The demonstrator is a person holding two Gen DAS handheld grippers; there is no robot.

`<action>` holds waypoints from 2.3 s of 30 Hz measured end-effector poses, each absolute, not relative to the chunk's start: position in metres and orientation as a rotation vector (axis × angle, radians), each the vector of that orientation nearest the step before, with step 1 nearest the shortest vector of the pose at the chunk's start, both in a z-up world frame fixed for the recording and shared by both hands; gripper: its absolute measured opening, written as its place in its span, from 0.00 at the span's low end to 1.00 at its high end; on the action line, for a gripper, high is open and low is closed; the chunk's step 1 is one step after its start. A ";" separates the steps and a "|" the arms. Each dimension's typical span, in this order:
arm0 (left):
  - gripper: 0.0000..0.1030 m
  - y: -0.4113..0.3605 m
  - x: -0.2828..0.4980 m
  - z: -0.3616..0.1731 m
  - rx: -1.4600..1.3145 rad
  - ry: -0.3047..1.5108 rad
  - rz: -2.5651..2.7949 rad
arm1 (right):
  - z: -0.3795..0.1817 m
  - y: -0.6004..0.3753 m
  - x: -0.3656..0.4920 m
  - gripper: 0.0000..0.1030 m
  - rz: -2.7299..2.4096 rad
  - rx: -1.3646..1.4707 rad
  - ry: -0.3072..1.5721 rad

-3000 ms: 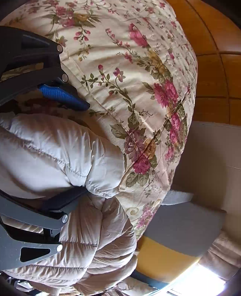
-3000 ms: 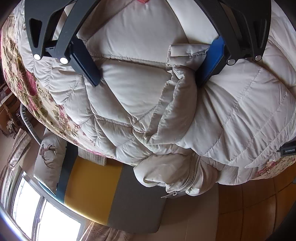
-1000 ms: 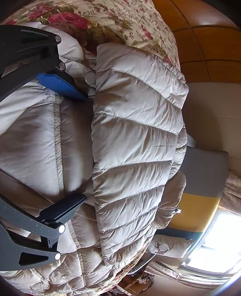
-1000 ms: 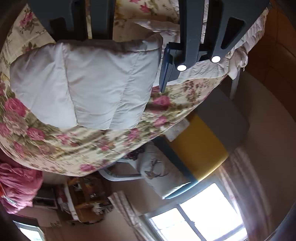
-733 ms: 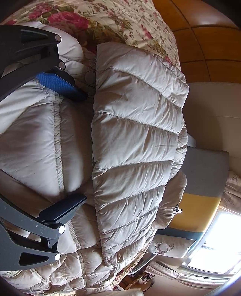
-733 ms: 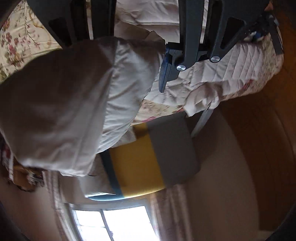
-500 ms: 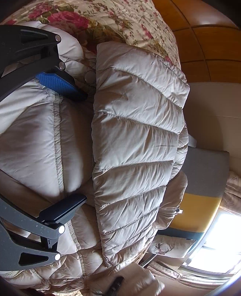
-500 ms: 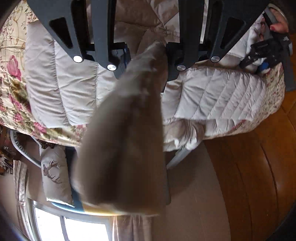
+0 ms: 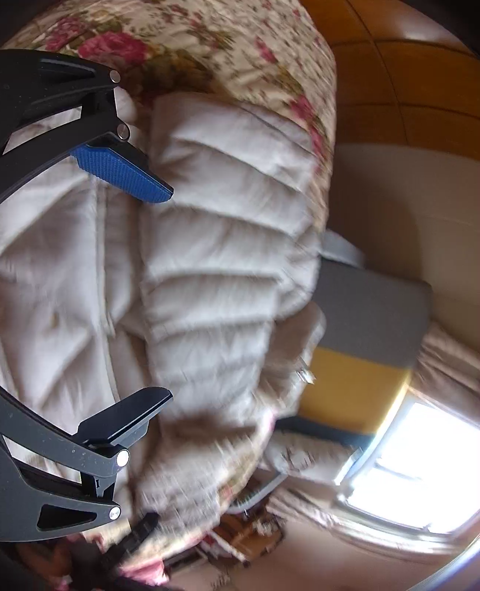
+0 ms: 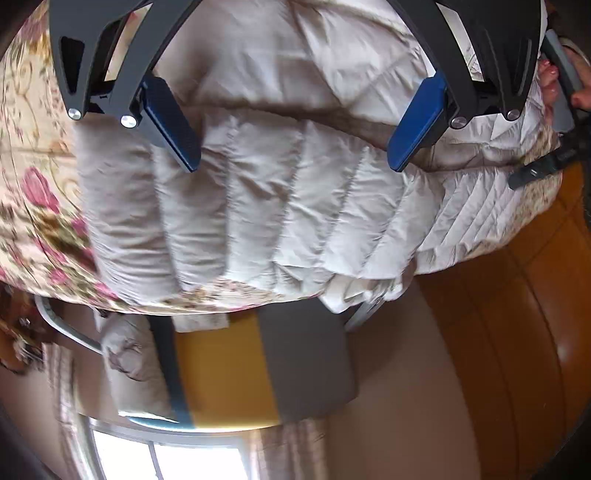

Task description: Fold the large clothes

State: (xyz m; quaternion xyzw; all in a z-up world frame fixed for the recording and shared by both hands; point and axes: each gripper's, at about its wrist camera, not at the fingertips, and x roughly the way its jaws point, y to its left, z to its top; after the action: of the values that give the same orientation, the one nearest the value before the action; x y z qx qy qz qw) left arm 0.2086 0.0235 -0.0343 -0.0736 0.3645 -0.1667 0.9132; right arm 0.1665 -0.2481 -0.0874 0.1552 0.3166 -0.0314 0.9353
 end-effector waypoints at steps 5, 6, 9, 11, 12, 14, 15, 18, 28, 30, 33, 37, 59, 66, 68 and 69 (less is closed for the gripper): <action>0.96 -0.027 0.231 -0.002 -0.139 0.772 -0.490 | -0.086 -0.260 0.146 0.98 -0.144 0.374 0.587; 0.96 -0.039 0.240 -0.002 -0.120 0.799 -0.491 | -0.088 -0.261 0.144 0.98 -0.153 0.380 0.582; 0.91 -0.078 0.271 -0.014 -0.062 0.870 -0.486 | -0.090 -0.266 0.141 0.98 -0.172 0.402 0.580; 0.79 -0.103 0.286 -0.028 -0.053 0.929 -0.509 | -0.093 -0.269 0.141 0.98 -0.171 0.422 0.576; 0.78 -0.112 0.291 -0.037 -0.068 0.957 -0.534 | -0.092 -0.271 0.142 0.98 -0.170 0.431 0.575; 0.65 -0.125 0.294 -0.050 -0.103 0.996 -0.563 | -0.095 -0.274 0.142 0.98 -0.159 0.449 0.568; 0.55 -0.129 0.295 -0.055 -0.114 1.012 -0.567 | -0.096 -0.275 0.142 0.98 -0.152 0.459 0.565; 0.13 -0.137 0.292 -0.058 -0.157 1.029 -0.612 | -0.099 -0.279 0.140 0.98 -0.131 0.488 0.548; 0.07 -0.067 0.302 -0.015 -0.192 0.818 -0.438 | -0.098 -0.282 0.133 0.98 -0.107 0.516 0.507; 0.07 -0.050 0.303 -0.026 -0.197 0.828 -0.393 | -0.098 -0.285 0.133 0.98 -0.119 0.528 0.509; 0.07 -0.022 0.302 -0.045 -0.226 0.841 -0.334 | -0.098 -0.290 0.129 0.98 -0.138 0.557 0.500; 0.07 -0.005 0.291 -0.069 -0.279 0.856 -0.336 | -0.097 -0.298 0.129 0.98 -0.224 0.595 0.550; 0.12 -0.026 0.291 -0.101 -0.158 0.827 -0.302 | -0.130 -0.338 0.286 0.98 -0.373 0.320 0.906; 0.54 0.009 0.277 -0.073 -0.346 0.883 -0.382 | -0.090 -0.334 0.246 0.98 -0.388 0.382 0.806; 0.76 0.031 0.257 -0.053 -0.382 0.815 -0.362 | -0.073 -0.319 0.223 0.98 -0.366 0.348 0.767; 0.77 0.045 0.243 -0.041 -0.380 0.758 -0.354 | -0.067 -0.310 0.212 0.98 -0.342 0.327 0.754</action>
State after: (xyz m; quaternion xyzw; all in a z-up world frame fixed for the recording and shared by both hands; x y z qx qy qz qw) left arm 0.2429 0.0452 -0.0413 -0.1833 0.3659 -0.1709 0.8963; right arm 0.2117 -0.3097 -0.0666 0.1581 0.3649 -0.1656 0.9025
